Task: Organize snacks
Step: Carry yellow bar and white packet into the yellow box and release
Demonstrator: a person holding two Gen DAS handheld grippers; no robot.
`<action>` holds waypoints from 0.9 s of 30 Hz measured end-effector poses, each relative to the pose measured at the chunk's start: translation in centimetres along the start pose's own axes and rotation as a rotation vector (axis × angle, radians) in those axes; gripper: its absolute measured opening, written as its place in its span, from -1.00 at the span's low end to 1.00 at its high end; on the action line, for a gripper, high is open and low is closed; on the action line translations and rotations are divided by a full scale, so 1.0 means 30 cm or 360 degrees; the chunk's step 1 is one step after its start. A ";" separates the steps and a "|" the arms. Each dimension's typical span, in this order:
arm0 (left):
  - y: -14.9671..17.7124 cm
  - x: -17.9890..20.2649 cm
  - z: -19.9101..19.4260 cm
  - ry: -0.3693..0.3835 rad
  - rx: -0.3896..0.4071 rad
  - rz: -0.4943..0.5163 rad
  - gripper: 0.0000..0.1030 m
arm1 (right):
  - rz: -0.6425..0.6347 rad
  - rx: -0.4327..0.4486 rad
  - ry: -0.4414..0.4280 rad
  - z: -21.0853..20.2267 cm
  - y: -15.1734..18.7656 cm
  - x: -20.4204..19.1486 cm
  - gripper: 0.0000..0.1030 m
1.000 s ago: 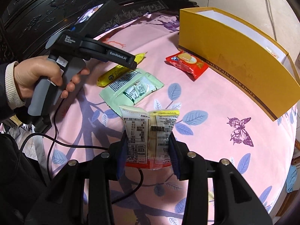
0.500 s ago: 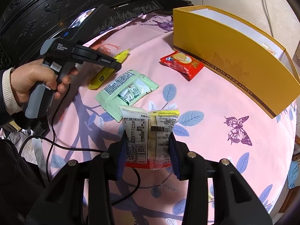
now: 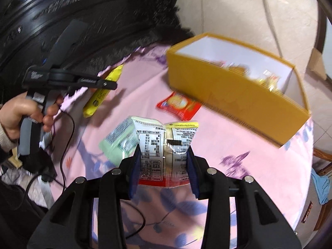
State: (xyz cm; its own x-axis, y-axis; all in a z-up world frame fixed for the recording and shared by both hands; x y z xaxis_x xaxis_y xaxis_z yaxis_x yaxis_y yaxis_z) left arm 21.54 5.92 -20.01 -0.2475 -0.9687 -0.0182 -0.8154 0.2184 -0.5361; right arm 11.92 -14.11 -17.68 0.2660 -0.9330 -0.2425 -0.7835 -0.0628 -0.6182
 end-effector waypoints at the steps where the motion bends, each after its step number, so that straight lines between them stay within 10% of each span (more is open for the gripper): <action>1: -0.029 0.013 -0.016 0.0012 0.0030 0.0013 -0.60 | 0.0013 0.0040 0.0016 -0.016 -0.027 0.016 -0.22; 17: -0.501 0.359 -0.147 0.0184 0.0382 0.0266 -0.59 | 0.0342 0.0572 0.0301 -0.181 -0.458 0.305 -0.22; 27: -0.655 0.512 -0.047 0.0188 0.0371 0.0358 -0.59 | 0.0448 0.0670 0.0397 -0.171 -0.576 0.434 -0.22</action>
Point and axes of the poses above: each gripper's, at about its wrist camera, not at the fingertips, and z roughly the way its jaws point, x to its right, y to its underside, the point moved 5 cm from there along z, roughly the way its jaws point, and after that the axes turned 12 degrees about z, right-handed, at the moved point
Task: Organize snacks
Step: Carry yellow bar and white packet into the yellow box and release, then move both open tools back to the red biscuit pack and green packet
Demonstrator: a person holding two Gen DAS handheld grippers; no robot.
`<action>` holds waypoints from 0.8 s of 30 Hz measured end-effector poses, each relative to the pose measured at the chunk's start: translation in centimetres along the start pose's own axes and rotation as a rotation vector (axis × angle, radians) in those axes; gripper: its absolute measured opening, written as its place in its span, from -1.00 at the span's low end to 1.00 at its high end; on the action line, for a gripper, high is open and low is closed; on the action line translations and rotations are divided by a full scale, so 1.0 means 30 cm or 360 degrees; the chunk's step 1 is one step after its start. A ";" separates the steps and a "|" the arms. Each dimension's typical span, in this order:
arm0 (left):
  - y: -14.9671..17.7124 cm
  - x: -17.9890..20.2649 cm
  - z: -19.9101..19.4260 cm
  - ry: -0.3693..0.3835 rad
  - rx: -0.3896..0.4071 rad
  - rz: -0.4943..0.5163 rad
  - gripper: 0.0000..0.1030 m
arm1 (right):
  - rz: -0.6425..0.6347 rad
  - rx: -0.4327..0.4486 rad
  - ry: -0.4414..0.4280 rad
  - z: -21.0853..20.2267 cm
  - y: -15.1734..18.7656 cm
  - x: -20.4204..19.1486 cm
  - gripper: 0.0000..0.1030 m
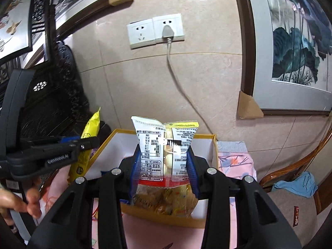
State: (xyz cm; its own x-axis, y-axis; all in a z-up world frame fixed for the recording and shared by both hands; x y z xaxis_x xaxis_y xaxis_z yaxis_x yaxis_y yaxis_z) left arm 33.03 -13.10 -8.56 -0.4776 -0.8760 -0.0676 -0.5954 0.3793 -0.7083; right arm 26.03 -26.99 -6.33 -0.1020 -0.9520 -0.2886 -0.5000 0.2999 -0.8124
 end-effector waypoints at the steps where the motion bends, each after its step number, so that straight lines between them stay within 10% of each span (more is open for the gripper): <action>1: -0.007 0.005 0.011 -0.0001 -0.0003 0.0004 -0.59 | -0.0002 0.0004 0.0004 0.011 -0.005 0.004 -0.22; 6: -0.023 0.009 0.056 -0.0017 -0.0026 0.0025 -0.50 | 0.0013 0.0007 0.0015 0.055 -0.027 0.022 -0.21; 7: -0.024 0.009 0.059 -0.0027 -0.0023 0.0028 -0.29 | 0.0032 0.0013 0.0010 0.064 -0.032 0.028 -0.20; 8: -0.026 0.008 0.061 -0.0053 -0.0023 0.0029 0.59 | 0.0048 0.0016 -0.0003 0.067 -0.034 0.031 -0.08; 9: -0.026 0.004 0.054 -0.0100 -0.0006 0.0024 0.96 | 0.0060 0.0026 -0.0003 0.067 -0.036 0.033 0.30; 12: -0.028 0.007 0.036 -0.0183 0.0039 0.0056 0.96 | 0.0062 0.0121 0.0073 0.043 -0.045 0.039 0.74; 24: -0.024 -0.010 -0.001 -0.0185 0.0052 0.0026 0.96 | 0.0001 0.0102 0.0050 0.020 -0.027 0.005 0.74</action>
Point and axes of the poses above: each gripper's, at about its wrist camera, not at the fingertips, and z roughly the way its jaws point, x to its right, y to its underside, the point moved 5 cm from there along z, roughly the way its jaws point, and after that the axes turned 12 degrees about z, right-handed, at the moved point
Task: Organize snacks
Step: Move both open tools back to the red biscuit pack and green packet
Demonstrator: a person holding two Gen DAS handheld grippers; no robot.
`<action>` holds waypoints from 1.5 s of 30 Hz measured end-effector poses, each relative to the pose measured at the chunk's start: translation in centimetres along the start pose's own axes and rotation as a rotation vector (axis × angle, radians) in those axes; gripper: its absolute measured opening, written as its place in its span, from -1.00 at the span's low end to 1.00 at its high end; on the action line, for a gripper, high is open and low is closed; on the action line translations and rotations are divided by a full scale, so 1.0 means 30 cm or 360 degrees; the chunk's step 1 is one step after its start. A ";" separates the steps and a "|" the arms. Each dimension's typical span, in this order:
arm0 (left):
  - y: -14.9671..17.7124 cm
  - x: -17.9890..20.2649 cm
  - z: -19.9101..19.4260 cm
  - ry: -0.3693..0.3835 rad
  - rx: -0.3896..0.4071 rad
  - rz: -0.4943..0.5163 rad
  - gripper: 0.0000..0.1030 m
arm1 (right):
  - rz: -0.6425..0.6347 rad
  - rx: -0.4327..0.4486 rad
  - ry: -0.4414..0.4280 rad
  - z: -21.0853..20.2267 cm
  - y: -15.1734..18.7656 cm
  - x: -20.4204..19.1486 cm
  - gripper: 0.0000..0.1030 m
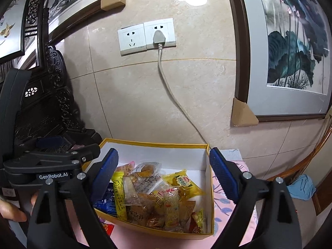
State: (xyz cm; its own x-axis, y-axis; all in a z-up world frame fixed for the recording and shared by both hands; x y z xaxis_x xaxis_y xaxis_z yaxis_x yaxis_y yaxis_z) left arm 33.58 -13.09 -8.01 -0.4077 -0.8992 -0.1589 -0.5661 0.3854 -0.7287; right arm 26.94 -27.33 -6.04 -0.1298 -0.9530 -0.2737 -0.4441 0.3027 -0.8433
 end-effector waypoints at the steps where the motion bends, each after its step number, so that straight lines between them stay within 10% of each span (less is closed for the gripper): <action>1: 0.001 -0.003 -0.004 0.0002 0.0000 -0.0004 0.96 | -0.0006 -0.0002 -0.0006 -0.003 0.000 -0.006 0.74; 18: 0.292 -0.323 -0.150 -0.0160 -0.0109 -0.0314 0.96 | -0.0153 -0.0274 -0.0270 -0.041 0.227 -0.172 0.74; 28: 0.650 -0.429 -0.198 -0.0180 -0.0260 -0.0533 0.96 | -0.0940 -0.0739 -0.0822 -0.014 0.613 -0.378 0.74; 45: 0.898 -0.298 -0.188 -0.0121 -0.0483 -0.0335 0.96 | -0.1638 -0.0983 -0.1051 0.253 0.916 -0.513 0.68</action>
Point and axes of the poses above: each gripper's, at about its wrist camera, not at the fingertips, and z roughly the way its jaws point, x to its right, y to its underside, the point moved 5 cm from there along z, roughly the way its jaws point, and after that the axes turned 12 degrees about z, right-handed, at the moved point
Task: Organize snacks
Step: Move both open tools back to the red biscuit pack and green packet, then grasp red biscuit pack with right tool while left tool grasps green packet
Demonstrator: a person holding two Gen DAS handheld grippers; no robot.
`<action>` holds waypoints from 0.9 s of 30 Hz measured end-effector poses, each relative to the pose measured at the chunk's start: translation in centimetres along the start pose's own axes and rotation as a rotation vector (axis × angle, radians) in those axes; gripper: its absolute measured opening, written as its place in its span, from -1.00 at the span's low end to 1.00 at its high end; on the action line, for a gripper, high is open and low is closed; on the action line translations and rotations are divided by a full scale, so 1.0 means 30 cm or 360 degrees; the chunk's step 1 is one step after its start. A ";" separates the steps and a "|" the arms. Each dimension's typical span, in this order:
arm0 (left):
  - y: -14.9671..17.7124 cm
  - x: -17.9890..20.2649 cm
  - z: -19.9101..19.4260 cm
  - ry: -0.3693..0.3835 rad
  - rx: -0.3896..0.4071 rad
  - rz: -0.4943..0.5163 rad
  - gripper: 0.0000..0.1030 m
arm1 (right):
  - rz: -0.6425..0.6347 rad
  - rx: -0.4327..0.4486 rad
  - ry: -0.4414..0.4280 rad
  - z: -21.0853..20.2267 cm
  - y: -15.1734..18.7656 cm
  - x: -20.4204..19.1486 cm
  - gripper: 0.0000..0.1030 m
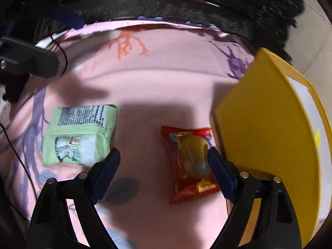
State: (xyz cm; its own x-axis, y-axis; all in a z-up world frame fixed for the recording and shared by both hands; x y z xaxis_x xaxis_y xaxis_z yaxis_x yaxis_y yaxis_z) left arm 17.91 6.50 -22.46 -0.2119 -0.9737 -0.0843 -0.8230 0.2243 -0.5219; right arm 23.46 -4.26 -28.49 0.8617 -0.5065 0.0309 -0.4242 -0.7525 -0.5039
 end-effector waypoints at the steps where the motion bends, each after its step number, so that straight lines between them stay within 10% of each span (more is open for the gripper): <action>1: 0.009 -0.001 0.005 -0.0002 -0.0017 0.0004 0.96 | -0.0005 0.0018 -0.0003 0.005 -0.002 0.001 0.69; 12: 0.049 -0.039 0.028 0.0002 -0.0075 -0.0091 0.96 | 0.0001 0.0062 0.0325 0.022 -0.016 0.014 0.77; 19: 0.060 -0.049 0.035 0.0004 -0.0089 -0.0096 0.96 | 0.0267 0.0040 0.0230 0.037 -0.022 0.051 0.76; 27: 0.077 -0.077 0.048 0.0009 -0.0088 -0.0126 0.96 | 0.0320 -0.0020 0.0190 -0.016 -0.005 0.049 0.27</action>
State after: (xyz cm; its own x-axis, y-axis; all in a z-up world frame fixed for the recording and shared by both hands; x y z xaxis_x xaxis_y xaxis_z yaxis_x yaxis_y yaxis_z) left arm 17.26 9.20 -24.68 -0.1478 -0.9882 -0.0396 -0.8652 0.1485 -0.4790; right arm 24.66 -5.09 -27.95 0.7210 -0.6921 0.0333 -0.5879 -0.6365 -0.4993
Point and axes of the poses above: each gripper's, at about its wrist camera, not at the fingertips, and z roughly the way its jaws point, x to its right, y to its underside, the point moved 5 cm from there along z, roughly the way its jaws point, and after that the axes turned 12 degrees about z, right-handed, at the moved point
